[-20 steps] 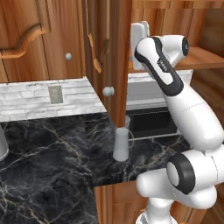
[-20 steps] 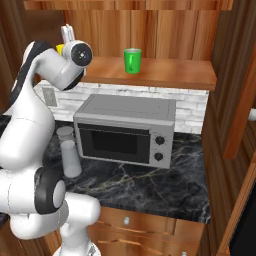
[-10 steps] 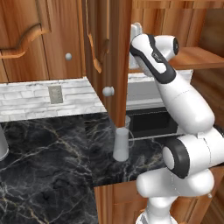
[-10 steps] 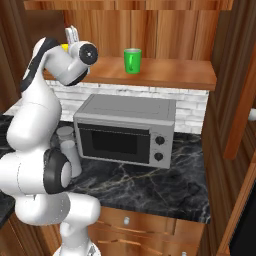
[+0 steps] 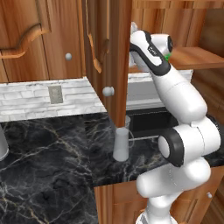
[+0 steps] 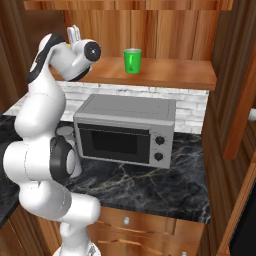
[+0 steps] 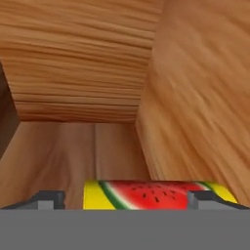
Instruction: There is a tray on the dining counter. Grab the cup, mug, and pitcher and place them on the tray. The pitcher may be placed next to the tray if it cannot fit the tray.
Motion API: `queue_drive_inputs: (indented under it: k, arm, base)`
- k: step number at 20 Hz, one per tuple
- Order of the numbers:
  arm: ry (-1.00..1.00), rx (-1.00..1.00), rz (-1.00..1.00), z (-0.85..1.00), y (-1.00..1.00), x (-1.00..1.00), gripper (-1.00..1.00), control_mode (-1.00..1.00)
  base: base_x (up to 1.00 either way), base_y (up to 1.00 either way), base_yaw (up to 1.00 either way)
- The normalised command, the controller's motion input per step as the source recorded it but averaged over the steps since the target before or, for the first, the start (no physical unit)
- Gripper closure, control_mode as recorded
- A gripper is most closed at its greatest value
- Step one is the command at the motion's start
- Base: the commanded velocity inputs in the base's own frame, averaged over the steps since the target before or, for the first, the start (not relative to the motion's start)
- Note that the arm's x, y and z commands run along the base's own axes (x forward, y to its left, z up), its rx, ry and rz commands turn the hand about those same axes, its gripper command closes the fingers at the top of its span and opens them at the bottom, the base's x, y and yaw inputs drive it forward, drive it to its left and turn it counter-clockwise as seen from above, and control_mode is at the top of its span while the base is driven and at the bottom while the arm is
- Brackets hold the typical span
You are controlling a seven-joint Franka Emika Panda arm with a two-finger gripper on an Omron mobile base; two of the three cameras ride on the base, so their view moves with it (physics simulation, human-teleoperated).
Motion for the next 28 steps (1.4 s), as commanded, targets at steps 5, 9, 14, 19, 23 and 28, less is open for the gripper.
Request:
queue_drive_inputs:
  k: [5, 9, 14, 19, 23, 28]
  arm:
    - [0.08, 0.0, 0.06, 0.0, 0.07, 0.16, -1.0, -1.0]
    - [0.1, 0.0, 0.09, 0.0, 0.0, 0.04, -1.0, -1.0]
    - [0.07, 0.0, 0.13, 0.0, 0.0, 0.0, -1.0, -1.0]
    - [-0.01, 0.0, 0.15, 0.0, 0.0, -0.01, -1.0, -1.0]
    - [0.0, 0.0, 0.11, 0.0, 0.0, -0.06, -1.0, -1.0]
    - [0.0, 0.0, 0.11, -0.02, 0.0, -0.18, -1.0, -1.0]
  base:
    - [0.0, 0.0, 0.0]
    - [0.0, 0.0, 0.0]
    - [0.0, 0.0, 0.0]
    - [0.0, 0.0, 0.0]
    - [0.0, 0.0, 0.0]
    - [0.0, 0.0, 0.0]
